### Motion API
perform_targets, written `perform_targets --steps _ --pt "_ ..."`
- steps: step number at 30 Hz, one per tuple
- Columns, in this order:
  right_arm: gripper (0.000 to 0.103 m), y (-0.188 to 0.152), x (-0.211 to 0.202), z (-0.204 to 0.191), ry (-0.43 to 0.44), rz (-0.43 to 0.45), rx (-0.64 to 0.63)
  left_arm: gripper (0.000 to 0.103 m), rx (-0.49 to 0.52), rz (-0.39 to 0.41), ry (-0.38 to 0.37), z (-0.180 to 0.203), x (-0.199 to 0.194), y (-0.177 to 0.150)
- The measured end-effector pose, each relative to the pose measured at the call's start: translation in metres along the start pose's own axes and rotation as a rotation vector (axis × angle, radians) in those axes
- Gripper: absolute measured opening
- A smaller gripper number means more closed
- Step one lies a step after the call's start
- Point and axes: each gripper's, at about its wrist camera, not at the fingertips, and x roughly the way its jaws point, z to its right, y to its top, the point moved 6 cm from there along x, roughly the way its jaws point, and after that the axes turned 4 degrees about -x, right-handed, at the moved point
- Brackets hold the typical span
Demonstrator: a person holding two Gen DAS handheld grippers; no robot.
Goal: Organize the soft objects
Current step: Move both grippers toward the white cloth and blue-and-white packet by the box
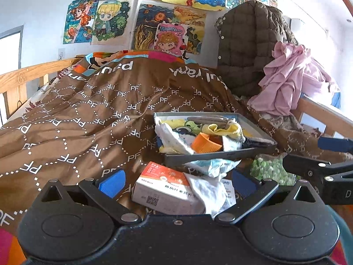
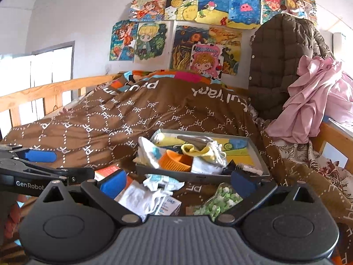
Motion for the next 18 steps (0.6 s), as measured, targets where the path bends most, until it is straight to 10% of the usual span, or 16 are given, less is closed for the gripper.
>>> perform_targets --steps 18 --pt "0.103 -0.038 0.036 -0.029 0.078 -0.17 -0.099 0.102 -0.002 -0.082 0.041 -0.026 0.01 -0.04"
